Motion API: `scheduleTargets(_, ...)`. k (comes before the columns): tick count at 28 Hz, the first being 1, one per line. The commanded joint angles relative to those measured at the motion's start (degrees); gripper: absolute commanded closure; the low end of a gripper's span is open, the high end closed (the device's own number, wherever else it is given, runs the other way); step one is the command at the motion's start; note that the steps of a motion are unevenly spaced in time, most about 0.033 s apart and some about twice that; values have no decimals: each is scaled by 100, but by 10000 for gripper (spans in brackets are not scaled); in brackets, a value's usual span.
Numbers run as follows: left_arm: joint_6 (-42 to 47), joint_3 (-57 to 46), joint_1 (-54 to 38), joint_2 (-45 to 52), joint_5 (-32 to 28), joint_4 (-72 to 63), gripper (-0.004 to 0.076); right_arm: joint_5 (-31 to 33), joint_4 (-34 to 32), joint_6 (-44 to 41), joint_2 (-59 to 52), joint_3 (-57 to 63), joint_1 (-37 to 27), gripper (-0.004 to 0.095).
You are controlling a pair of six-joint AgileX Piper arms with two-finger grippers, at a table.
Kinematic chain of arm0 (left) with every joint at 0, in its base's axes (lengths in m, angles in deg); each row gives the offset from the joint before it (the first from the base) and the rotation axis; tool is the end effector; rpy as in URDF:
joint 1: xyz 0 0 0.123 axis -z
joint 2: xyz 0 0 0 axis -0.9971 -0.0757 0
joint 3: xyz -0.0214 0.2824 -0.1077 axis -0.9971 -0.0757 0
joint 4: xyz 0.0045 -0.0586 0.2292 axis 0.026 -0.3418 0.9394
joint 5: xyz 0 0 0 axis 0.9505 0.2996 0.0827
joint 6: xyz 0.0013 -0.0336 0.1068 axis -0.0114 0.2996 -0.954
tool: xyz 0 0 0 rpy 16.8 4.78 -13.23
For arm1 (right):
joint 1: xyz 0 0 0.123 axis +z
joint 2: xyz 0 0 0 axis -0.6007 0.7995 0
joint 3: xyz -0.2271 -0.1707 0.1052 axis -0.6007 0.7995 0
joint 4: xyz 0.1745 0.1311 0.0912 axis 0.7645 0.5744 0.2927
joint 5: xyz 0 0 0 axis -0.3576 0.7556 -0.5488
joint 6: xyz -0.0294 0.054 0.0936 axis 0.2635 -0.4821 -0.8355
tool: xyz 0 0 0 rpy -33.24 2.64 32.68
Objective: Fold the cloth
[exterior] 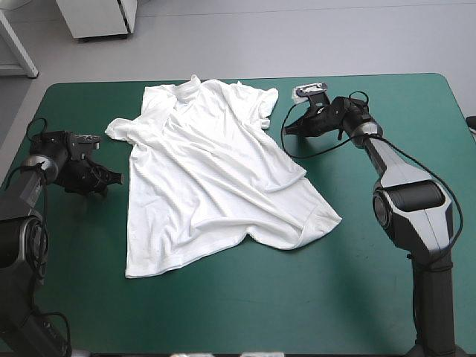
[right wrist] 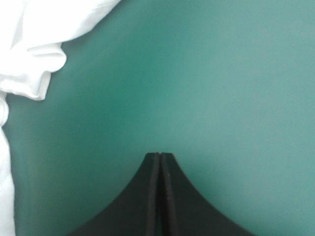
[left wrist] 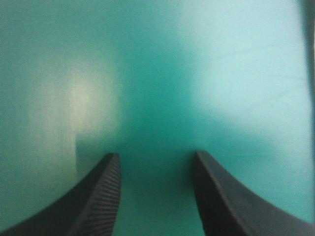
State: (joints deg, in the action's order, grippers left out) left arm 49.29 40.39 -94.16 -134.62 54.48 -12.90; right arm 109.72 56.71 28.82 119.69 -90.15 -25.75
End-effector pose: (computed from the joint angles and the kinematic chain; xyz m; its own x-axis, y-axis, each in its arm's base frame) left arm 0.3691 0.0569 0.2160 -0.9718 0.0170 -0.2354 0.0047 0.9986 0.0527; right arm 0.5234 0.1295 0.2072 -0.7143 -0.2088 -0.6679 -0.3863 0.9135 0.1276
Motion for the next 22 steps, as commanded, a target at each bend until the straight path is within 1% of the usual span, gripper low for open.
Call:
scheduleTargets(1,18,94,1,233,199,-8,378,-157,84,44,-371,-142,-39,925)
scheduleTargets(18,-34,94,1,233,176,-8,378,-157,27,89,-371,-150,-39,925)
scheduleTargets(20,-170,156,1,233,175,-8,378,-64,-98,253,-412,-182,-42,925)
scheduleTargets(22,-170,339,1,285,370,-107,378,205,-209,296,-507,-301,-75,925)
